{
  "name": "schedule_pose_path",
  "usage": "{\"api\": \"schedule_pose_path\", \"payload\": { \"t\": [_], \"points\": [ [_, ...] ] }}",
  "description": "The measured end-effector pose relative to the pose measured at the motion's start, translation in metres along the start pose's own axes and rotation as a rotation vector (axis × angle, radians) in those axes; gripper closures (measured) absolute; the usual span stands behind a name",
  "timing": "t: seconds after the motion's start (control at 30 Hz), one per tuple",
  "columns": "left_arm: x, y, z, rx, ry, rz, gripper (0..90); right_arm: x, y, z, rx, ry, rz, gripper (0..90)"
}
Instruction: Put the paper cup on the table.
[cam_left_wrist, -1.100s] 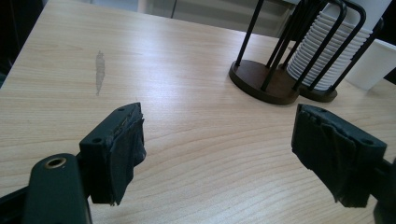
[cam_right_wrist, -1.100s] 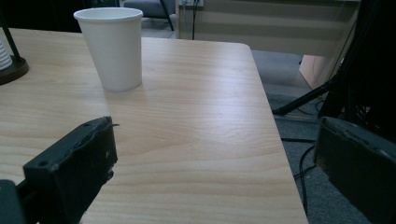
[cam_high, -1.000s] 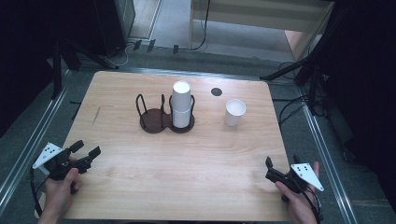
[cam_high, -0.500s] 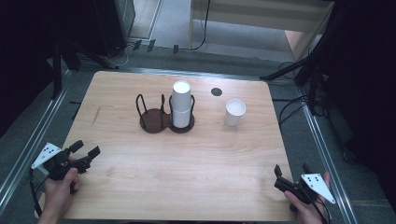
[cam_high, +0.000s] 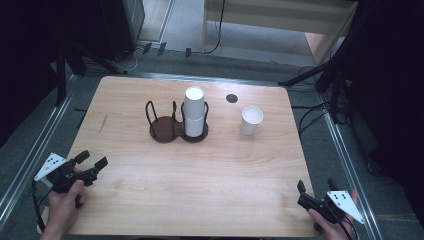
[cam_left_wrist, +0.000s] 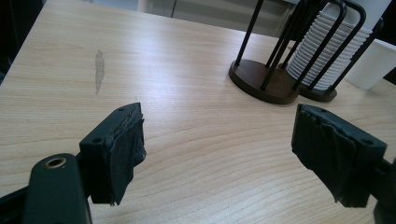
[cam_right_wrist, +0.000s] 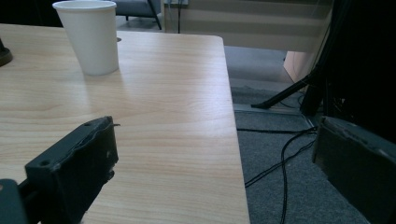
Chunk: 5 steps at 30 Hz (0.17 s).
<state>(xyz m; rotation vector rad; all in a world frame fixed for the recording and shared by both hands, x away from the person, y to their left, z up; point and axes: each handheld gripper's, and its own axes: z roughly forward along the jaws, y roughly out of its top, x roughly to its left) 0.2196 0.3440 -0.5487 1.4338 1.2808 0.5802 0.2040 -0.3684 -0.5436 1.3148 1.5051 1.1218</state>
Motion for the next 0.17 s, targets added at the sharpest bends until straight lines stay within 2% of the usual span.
{"api": "schedule_pose_path", "payload": {
  "t": [0.17],
  "points": [
    [0.0,0.0,0.0,0.002,0.0,0.001,17.3,0.013,0.009,0.006,-0.003,0.039,-0.027,0.0]
  ]
}}
